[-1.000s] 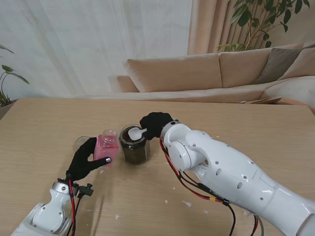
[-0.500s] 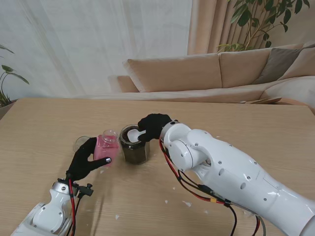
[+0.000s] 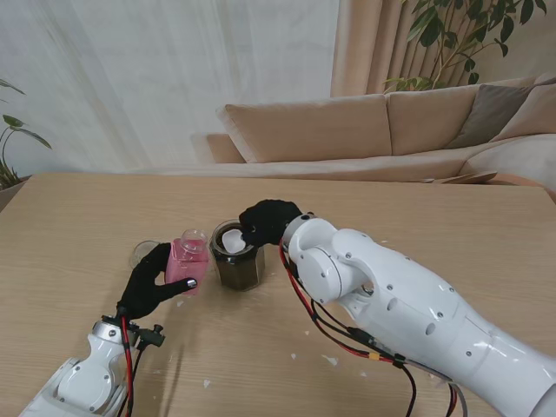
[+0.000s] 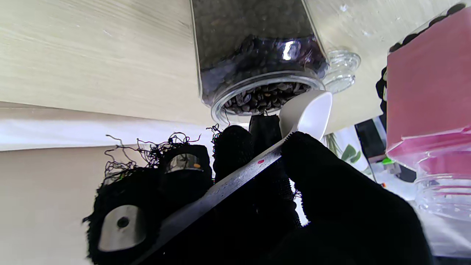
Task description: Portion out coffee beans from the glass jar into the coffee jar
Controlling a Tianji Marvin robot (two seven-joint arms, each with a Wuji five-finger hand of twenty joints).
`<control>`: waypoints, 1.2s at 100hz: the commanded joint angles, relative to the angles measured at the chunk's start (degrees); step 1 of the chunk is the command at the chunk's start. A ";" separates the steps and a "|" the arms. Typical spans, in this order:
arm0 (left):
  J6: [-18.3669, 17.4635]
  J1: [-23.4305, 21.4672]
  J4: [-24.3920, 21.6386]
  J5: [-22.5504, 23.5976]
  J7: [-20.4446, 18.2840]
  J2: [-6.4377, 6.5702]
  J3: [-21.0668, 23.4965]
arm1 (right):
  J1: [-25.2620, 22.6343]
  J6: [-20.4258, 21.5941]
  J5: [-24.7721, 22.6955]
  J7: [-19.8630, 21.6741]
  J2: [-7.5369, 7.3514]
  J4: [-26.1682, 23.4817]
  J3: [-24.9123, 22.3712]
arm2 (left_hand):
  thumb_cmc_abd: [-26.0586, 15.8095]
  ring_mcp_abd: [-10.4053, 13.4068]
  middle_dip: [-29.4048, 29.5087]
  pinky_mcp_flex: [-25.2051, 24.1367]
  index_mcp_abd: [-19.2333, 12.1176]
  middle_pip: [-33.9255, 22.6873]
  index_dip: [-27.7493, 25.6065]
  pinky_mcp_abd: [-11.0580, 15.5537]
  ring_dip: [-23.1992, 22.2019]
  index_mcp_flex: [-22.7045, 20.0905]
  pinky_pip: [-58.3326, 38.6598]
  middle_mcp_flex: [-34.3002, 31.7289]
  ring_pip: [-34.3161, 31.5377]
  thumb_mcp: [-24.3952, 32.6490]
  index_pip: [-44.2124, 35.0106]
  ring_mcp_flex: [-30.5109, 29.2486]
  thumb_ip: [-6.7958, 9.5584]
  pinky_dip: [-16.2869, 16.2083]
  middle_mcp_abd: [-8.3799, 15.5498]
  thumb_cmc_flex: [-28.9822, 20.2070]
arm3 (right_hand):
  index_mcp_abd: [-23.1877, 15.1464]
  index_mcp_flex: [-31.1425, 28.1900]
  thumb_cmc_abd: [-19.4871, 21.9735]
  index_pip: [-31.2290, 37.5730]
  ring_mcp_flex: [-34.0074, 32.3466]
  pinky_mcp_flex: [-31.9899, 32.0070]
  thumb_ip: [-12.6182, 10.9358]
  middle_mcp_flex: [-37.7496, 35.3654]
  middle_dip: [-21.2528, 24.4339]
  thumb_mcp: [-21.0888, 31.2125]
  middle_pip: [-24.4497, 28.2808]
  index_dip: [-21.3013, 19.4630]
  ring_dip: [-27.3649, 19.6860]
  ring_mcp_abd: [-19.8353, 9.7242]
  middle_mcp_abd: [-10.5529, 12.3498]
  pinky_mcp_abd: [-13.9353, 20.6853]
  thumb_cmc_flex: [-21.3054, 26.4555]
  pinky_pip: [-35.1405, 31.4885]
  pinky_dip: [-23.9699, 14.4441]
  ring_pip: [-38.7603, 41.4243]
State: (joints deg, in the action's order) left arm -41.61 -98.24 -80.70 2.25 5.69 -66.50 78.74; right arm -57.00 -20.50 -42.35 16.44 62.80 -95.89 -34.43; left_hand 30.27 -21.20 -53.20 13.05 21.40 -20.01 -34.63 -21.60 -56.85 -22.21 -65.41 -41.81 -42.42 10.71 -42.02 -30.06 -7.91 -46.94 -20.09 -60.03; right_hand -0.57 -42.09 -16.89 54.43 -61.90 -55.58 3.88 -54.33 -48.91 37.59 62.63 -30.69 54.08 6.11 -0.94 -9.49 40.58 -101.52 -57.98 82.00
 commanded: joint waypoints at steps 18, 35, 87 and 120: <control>-0.24 -0.44 -0.46 0.00 -0.77 -0.29 0.01 | -0.80 0.75 -2.57 -2.76 0.99 1.62 0.17 | -10.94 1.31 -5.44 -0.20 -10.96 -10.70 -3.63 0.64 -1.13 -4.91 0.40 -6.26 -0.09 18.88 -13.50 -0.74 1.64 -0.41 8.32 -13.94 | 1.49 0.04 0.78 2.57 -3.56 -5.73 -1.98 -2.87 -2.76 0.91 4.80 -4.06 0.11 -0.74 1.16 5.03 3.47 -17.80 2.11 4.34; -0.23 -0.43 -0.43 -0.04 -0.83 -0.27 0.01 | -0.22 3.09 -5.96 -5.36 1.35 3.53 1.66 | -10.92 1.34 -5.44 -0.20 -10.98 -10.70 -3.65 0.64 -1.12 -4.91 0.40 -6.25 -0.06 18.91 -13.52 -0.71 1.65 -0.41 8.32 -13.94 | 1.39 -0.17 0.98 2.36 -4.38 -7.04 -1.60 -3.37 -3.04 0.33 4.85 -4.41 -0.35 -1.42 1.37 5.61 3.64 -17.90 3.01 4.55; -0.58 -0.31 -0.15 -0.07 -0.76 -0.30 0.16 | 1.74 6.34 -18.24 -14.30 1.86 8.26 6.08 | -10.91 1.32 -5.43 -0.20 -10.97 -10.69 -3.64 0.64 -1.12 -4.91 0.40 -6.26 -0.07 18.89 -13.54 -0.75 1.65 -0.42 8.33 -13.94 | 0.46 -0.52 1.16 2.06 -5.38 -8.91 -1.21 -3.91 -3.72 -0.82 5.06 -4.83 -0.85 -3.04 2.10 7.19 3.84 -17.50 4.45 4.70; -0.46 -0.28 -0.12 -0.19 -0.87 -0.29 0.12 | 4.08 4.88 -20.78 -15.15 1.92 11.08 7.99 | -10.91 1.32 -5.45 -0.20 -10.98 -10.72 -3.66 0.64 -1.12 -4.93 0.40 -6.27 -0.07 18.89 -13.56 -0.77 1.65 -0.42 8.35 -13.94 | 0.15 -0.53 1.33 1.90 -5.37 -8.90 -1.10 -3.89 -3.90 -1.16 4.93 -4.89 -0.94 -3.09 2.26 7.29 3.98 -17.60 4.67 4.71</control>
State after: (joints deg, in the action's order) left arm -41.87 -98.21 -80.56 2.14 5.67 -66.51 78.87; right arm -53.45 -15.34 -62.79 0.33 64.60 -85.37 -26.65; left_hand 30.27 -21.20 -53.20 13.05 21.40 -20.01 -34.63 -21.60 -56.85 -22.21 -65.41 -41.81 -42.42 10.71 -42.02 -30.06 -7.92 -46.94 -20.09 -60.03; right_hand 0.86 -42.06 -16.73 55.19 -66.22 -62.24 3.87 -55.64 -51.47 36.54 64.60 -34.67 54.08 2.69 -0.72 -7.19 41.62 -101.60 -54.08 84.07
